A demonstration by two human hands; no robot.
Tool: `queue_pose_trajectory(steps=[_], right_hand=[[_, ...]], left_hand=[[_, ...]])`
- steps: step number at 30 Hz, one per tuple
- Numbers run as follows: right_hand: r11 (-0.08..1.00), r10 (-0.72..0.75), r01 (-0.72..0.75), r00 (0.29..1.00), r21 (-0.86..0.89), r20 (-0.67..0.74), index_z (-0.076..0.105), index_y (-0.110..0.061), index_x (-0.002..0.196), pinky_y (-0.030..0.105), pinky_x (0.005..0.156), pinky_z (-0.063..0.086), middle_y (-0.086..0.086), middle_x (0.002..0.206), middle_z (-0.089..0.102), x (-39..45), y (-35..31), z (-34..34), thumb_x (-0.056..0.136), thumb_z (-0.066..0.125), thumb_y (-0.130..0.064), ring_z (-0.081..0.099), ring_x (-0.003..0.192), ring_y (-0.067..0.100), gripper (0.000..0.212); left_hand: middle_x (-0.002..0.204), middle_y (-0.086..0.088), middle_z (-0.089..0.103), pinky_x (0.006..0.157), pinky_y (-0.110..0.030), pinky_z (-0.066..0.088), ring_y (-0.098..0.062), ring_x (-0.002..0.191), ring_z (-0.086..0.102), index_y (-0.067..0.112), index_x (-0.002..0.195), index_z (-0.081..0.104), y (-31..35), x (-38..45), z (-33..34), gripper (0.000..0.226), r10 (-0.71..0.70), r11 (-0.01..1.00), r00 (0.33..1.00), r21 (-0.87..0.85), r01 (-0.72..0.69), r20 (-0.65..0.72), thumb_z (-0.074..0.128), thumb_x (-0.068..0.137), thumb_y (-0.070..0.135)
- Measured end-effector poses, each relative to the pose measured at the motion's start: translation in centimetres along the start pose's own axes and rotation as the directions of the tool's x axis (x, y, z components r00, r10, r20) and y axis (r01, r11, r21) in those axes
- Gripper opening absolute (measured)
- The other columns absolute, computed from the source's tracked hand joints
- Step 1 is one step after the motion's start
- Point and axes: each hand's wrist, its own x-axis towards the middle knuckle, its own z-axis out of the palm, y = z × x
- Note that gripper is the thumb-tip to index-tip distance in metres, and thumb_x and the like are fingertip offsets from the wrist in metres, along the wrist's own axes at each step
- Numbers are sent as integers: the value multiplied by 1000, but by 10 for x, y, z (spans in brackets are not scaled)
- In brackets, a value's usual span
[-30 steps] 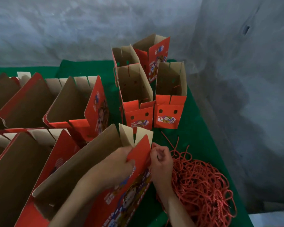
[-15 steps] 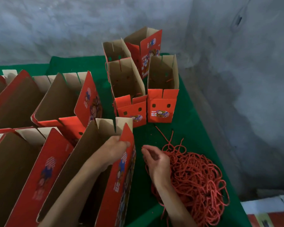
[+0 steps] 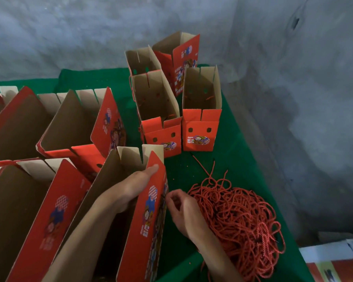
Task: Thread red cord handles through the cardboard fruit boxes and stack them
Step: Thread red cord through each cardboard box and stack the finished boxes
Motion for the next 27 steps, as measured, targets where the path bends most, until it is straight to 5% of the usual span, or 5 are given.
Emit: queue_pose_trajectory(steps=[7,12,17,22,27], right_hand=[[983,-27,44,995,-177,99,64,-22,104,19,64,51,-11,95,67,9,1,-16,107,53,-30,61,81,1,14],[1000,13,-13,996,3,86,66,-25,103,17,68,52,-9,94,69,13,3,-14,108,54,-33,64,82,-2,16],[978,15,-25,999,208,50,73,-16,99,39,82,61,2,94,74,13,5,1,104,61,-27,70,87,18,17],[953,5,-19,999,303,49,75,-21,99,35,75,60,2,94,76,13,17,4,101,66,-37,71,84,16,18],[984,76,-49,985,-171,156,71,-24,103,21,63,51,-7,88,73,13,49,-17,99,66,-42,67,75,2,18]], left_hand=[[110,-6,76,88,-41,56,-25,109,70,32,108,62,-1,-4,2,72,66,993,994,-104,-57,85,36,77,92],[102,-1,77,78,-30,58,-19,101,72,25,121,64,-4,-4,5,41,108,989,993,97,-112,46,41,103,54],[86,-3,78,66,-20,59,-13,81,76,9,101,71,-11,-7,6,25,195,939,981,287,-191,16,54,103,27],[98,-6,72,85,-36,60,-18,89,72,6,103,64,-22,-2,11,17,269,823,962,529,-207,-43,68,95,21],[92,3,61,49,-16,44,-9,76,64,21,100,50,-19,-1,18,18,178,817,955,577,-10,-236,67,95,21]])
